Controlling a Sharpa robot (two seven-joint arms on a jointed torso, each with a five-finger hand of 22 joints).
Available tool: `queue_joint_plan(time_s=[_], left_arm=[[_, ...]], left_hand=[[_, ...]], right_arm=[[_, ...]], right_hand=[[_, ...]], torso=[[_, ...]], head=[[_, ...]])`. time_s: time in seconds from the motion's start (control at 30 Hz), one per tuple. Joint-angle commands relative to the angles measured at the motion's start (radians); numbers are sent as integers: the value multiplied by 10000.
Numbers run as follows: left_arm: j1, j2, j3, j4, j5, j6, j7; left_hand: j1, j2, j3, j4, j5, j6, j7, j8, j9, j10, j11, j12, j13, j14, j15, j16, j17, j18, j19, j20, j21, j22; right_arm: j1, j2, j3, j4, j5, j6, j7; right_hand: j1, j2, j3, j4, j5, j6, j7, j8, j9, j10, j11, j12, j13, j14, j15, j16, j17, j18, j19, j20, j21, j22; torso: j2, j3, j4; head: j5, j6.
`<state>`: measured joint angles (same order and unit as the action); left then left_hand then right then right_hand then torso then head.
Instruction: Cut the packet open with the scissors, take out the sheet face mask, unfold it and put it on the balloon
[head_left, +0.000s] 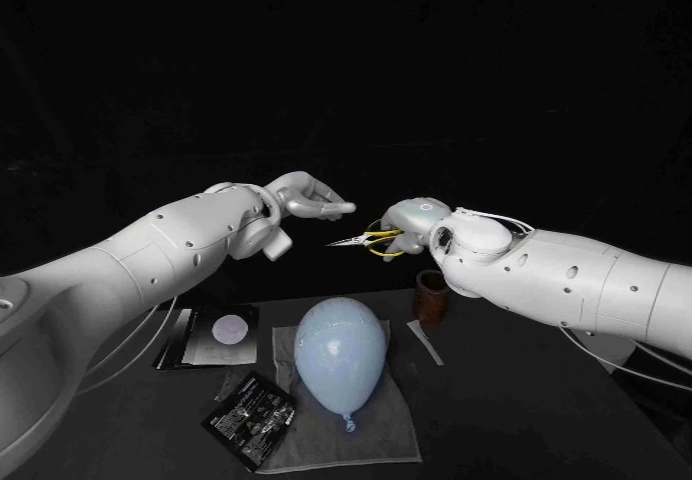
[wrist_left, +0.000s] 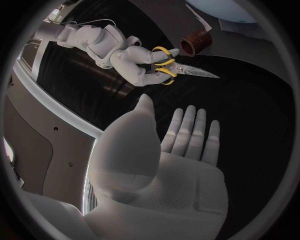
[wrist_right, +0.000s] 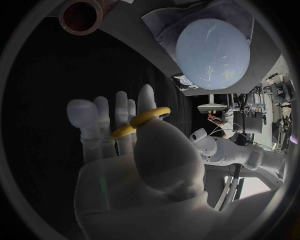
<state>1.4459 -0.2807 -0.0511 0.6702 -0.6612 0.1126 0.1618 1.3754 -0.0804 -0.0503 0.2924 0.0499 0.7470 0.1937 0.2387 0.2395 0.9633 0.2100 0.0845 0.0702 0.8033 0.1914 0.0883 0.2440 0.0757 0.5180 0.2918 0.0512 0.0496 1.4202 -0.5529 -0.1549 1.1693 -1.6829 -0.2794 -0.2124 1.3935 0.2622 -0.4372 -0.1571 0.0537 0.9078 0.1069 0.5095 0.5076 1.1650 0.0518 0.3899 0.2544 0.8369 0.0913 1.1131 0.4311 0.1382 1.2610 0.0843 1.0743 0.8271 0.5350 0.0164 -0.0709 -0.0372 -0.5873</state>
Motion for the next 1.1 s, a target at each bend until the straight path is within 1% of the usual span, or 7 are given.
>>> queue_joint_plan(time_s=[0.03,0.13,0.2,0.3,0.43,0.73,1.1], left_arm=[[-17,107,-15,-124,-536,252,91],[-37,160,-38,-151,-584,470,-12],[-47,175,-49,-133,-594,592,-58],[-68,204,-58,-112,-592,718,-97],[-100,244,-65,-76,-562,918,-133],[-191,288,-109,-30,-577,1410,-281],[-237,292,-126,10,-583,1703,-384]], left_hand=[[58,95,-41,-5,-23,185,176,71,44,279,-99,46,11,426,-122,185,67,-23,419,-1,118,50],[55,215,-186,-12,-22,424,164,128,80,673,-256,66,12,1158,-337,524,237,247,2145,-19,454,209],[45,258,-250,-11,-22,511,180,147,93,791,-300,55,8,1265,-379,559,273,335,2561,-21,531,234],[59,291,-322,-14,-22,547,190,135,94,849,-316,5,-7,1323,-398,566,304,455,2738,-24,599,241],[87,334,-389,-16,-22,597,210,133,99,913,-331,-38,-13,1362,-413,563,332,570,2905,-27,660,245],[301,556,-676,-27,-21,1047,190,253,172,1416,-476,-59,3,1950,-601,800,593,876,3380,-16,800,232],[912,860,-720,-100,-19,1265,143,256,185,1676,-538,-104,4,2092,-666,827,752,976,3568,-14,813,208]], right_arm=[[7,67,6,54,-768,-265,-94],[5,123,5,84,-954,-272,-129],[4,149,5,108,-1048,-270,-148],[0,179,5,139,-1144,-274,-172],[-2,210,5,160,-1341,-278,-200],[-4,249,4,208,-1533,-275,-275],[-4,203,5,390,-1606,-367,-301]], right_hand=[[137,187,-278,-44,-37,54,-12,-46,-3,745,-154,-51,-12,1127,-1066,-42,9,73,75,-23,-37,0],[138,188,-278,-44,-37,54,-12,-47,-3,745,-154,-51,-12,1127,-1066,-42,9,74,74,-23,-39,-4],[139,196,-276,-45,-38,60,-12,-53,-4,753,-154,-61,-15,1130,-1065,-51,11,71,82,-26,-34,9],[139,196,-276,-45,-38,60,-12,-53,-4,753,-154,-61,-15,1130,-1065,-51,11,71,82,-26,-34,9],[135,219,-272,-42,-35,74,-15,-64,-4,771,-155,-78,-20,1138,-1064,-67,15,68,90,-32,-34,17],[129,230,-273,-37,-35,86,-19,-73,-3,786,-157,-91,-23,1147,-1064,-78,19,67,97,-37,-35,22],[131,236,-271,-38,-34,92,-22,-80,-4,791,-159,-102,-26,1150,-1064,-87,21,66,99,-40,-38,21]], torso=[[11,7,-34],[0,7,-31],[14,14,-27],[12,24,-27],[6,11,-44],[15,20,-46],[2,17,-43]], head=[[86,42],[83,-34],[104,-48],[120,-59],[89,-121],[94,-171],[63,-217]])
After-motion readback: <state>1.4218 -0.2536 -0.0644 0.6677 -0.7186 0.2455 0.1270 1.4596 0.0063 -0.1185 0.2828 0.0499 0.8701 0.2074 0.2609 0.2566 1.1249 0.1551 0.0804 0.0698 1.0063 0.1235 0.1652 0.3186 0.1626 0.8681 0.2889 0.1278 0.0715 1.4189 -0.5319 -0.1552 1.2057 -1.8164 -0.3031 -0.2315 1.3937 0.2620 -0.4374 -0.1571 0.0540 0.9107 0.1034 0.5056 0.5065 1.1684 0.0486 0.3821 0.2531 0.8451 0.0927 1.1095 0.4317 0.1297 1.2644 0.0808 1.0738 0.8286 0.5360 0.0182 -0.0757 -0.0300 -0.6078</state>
